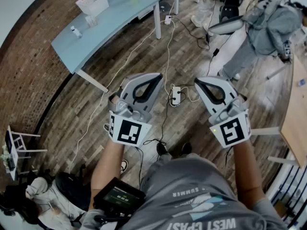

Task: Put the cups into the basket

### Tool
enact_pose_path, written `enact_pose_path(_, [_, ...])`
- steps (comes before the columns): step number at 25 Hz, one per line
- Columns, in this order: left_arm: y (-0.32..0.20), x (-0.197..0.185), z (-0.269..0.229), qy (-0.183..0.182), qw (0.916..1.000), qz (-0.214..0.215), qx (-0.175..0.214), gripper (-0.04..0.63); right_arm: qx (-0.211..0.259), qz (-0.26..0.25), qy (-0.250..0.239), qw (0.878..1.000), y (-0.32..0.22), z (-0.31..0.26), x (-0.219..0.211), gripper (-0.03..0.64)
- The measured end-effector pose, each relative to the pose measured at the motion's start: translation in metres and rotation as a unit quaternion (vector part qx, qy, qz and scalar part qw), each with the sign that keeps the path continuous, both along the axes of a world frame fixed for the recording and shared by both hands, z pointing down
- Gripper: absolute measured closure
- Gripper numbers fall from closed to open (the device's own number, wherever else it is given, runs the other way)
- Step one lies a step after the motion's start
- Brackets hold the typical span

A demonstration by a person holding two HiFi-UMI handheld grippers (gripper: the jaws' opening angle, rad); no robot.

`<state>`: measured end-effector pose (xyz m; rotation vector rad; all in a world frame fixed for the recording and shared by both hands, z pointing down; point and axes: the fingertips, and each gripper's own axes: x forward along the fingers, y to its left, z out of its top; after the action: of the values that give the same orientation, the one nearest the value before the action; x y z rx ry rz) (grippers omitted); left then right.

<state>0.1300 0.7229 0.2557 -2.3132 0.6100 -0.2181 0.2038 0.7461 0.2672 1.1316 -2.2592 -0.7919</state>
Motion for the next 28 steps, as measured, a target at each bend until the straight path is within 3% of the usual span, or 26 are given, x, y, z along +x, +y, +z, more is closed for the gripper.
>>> enact_pose_path(15, [-0.025, -0.009, 0.008, -0.001, 1.0000, 0.005, -0.007, 0.597, 0.000, 0.007, -0.024, 1.000, -0.025, 0.004, -0.007, 0.603])
enact_pose_path(28, [-0.041, -0.043, 0.009, 0.006, 0.9998, 0.020, -0.004, 0.597, 0.000, 0.039, -0.024, 0.999, -0.039, 0.008, -0.031, 0.603])
